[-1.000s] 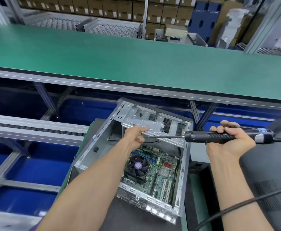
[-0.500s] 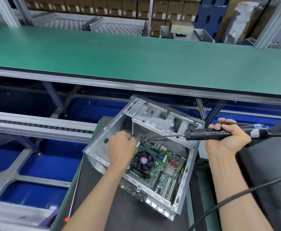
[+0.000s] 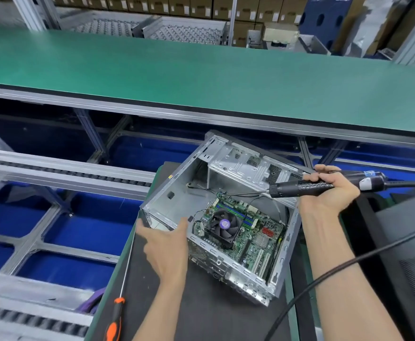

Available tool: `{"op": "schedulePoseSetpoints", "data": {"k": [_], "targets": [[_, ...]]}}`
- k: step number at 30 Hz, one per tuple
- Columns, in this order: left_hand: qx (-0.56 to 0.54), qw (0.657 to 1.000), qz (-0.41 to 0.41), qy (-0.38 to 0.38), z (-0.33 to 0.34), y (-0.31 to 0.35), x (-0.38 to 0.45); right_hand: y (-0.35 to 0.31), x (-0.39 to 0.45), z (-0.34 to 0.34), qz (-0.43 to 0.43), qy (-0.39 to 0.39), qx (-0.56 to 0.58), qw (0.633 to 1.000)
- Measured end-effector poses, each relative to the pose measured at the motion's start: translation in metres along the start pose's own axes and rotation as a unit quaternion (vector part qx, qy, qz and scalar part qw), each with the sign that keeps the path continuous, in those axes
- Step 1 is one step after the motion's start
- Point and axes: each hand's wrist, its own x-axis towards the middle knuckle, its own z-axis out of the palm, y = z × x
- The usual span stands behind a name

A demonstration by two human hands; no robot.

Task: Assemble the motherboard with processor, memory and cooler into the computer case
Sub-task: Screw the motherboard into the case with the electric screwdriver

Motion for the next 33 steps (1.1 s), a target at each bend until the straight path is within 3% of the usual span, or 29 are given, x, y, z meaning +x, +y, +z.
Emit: {"op": "schedulePoseSetpoints", "data": {"k": [7,15,33], "targets": [[0.007,0.998,-0.025,-0.057,0.014,0.009,-0.003,0.007,-0.015,0.002,0.002,0.01,-0.001,1.0],[0.038,0.996,0.025,-0.071,0.001,0.015,0.057,0.011,-0.018,0.006,-0.008,-0.018,-0.039,0.999],[0.027,0.969,0.087,-0.23,0.003,0.045,0.146,0.049,-0.034,0.035,-0.001,-0.076,-0.091,0.993]]}}
